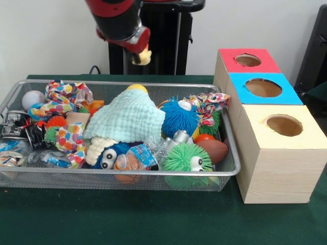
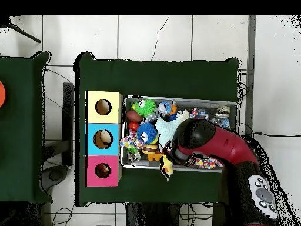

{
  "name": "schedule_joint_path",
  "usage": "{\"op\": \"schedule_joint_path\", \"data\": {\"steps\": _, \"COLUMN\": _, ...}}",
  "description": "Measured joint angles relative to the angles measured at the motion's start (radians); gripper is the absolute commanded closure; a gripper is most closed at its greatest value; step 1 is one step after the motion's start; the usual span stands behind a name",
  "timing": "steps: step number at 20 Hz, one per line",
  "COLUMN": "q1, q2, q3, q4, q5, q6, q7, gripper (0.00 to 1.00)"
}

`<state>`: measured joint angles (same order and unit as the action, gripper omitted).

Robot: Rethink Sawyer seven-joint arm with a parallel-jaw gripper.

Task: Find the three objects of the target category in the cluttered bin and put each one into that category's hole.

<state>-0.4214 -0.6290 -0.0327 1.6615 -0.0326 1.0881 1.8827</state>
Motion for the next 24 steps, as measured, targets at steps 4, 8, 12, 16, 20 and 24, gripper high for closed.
{"op": "schedule_joint_path", "data": {"steps": 4, "q1": 0.03, "q2": -0.052, "q3": -0.019, "q4": 0.111, "q5": 0.038, "q6": -0.044, "q7": 0.0, "gripper": 1.0}}
{"op": "schedule_joint_path", "data": {"steps": 8, "q1": 0.06, "q2": -0.107, "q3": -0.036, "q4": 0.242, "q5": 0.116, "q6": -0.103, "q7": 0.001, "gripper": 1.0}}
{"op": "schedule_joint_path", "data": {"steps": 12, "q1": 0.078, "q2": -0.137, "q3": -0.045, "q4": 0.331, "q5": 0.174, "q6": -0.143, "q7": 0.001, "gripper": 1.0}}
{"op": "schedule_joint_path", "data": {"steps": 16, "q1": 0.092, "q2": -0.16, "q3": -0.049, "q4": 0.415, "q5": 0.236, "q6": -0.194, "q7": 0.001, "gripper": 1.0}}
{"op": "schedule_joint_path", "data": {"steps": 20, "q1": 0.1, "q2": -0.18, "q3": -0.05, "q4": 0.499, "q5": 0.317, "q6": -0.273, "q7": 0.001, "gripper": 1.0}}
{"op": "schedule_joint_path", "data": {"steps": 24, "q1": 0.104, "q2": -0.2, "q3": -0.036, "q4": 0.597, "q5": 0.436, "q6": -0.411, "q7": 0.001, "gripper": 1.0}}
